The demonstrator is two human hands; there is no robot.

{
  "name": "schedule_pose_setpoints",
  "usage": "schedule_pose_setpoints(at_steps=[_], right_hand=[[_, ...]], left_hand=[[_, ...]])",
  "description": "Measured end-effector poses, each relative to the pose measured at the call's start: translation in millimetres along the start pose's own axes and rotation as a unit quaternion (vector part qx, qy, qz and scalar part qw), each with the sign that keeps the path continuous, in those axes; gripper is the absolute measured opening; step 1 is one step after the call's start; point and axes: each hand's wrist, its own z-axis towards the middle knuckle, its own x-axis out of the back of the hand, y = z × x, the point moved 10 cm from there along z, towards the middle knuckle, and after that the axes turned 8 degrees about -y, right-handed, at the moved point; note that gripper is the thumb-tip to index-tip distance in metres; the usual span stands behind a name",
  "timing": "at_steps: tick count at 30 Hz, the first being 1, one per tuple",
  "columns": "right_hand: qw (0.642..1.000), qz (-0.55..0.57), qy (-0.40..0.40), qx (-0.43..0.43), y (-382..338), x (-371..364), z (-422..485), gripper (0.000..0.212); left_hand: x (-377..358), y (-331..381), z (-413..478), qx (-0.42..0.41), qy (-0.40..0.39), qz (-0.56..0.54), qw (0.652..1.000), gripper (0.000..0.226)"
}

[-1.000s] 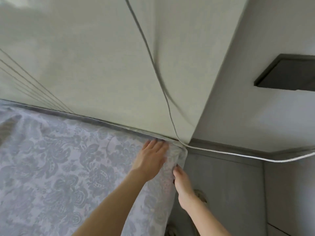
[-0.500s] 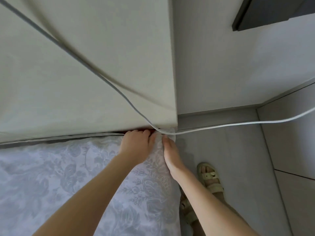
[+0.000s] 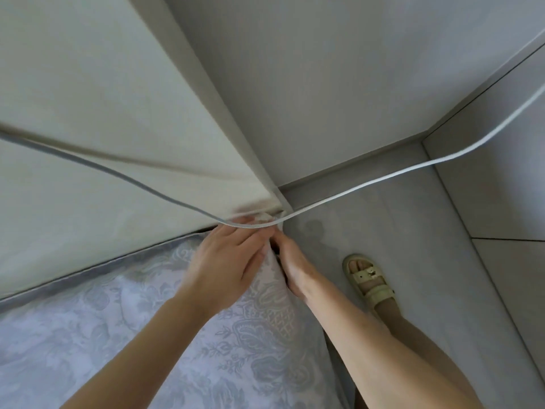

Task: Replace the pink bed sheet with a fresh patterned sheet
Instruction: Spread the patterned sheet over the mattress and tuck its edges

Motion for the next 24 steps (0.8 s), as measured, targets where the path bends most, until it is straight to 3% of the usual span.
schedule_pose_setpoints(at_steps=[5,8,10,13,15,21,24], right_hand=[[0.999,0.035,0.034,-0.003,9,8,-5,0.038],[0.994,0.1,0.034,-0.022,25,13,-12,0.044],[0.991,0.122,0.031,-0.039,38,15,-18,0.044],[0.989,0.136,0.025,-0.057,45,12,-27,0.041],[0.989,0.137,0.02,-0.057,45,14,-31,0.036],[0.991,0.092,0.089,0.023,66,52,-56,0.023],[0.988,0.155,-0.006,-0.014,86,22,-56,0.039]], left_hand=[[-39,7,28,-0.001,-0.144,0.081,0.986,0.048],[-59,-5,32,0.04,-0.263,0.135,0.955,0.075],[-74,-9,37,0.044,-0.349,0.171,0.92,0.069],[-96,-7,38,0.061,-0.52,0.25,0.815,0.035],[-100,-6,42,0.056,-0.543,0.288,0.787,0.033],[-70,-6,29,0.08,-0.488,0.284,0.822,0.027],[-43,-2,22,0.07,-0.451,0.285,0.843,0.025]])
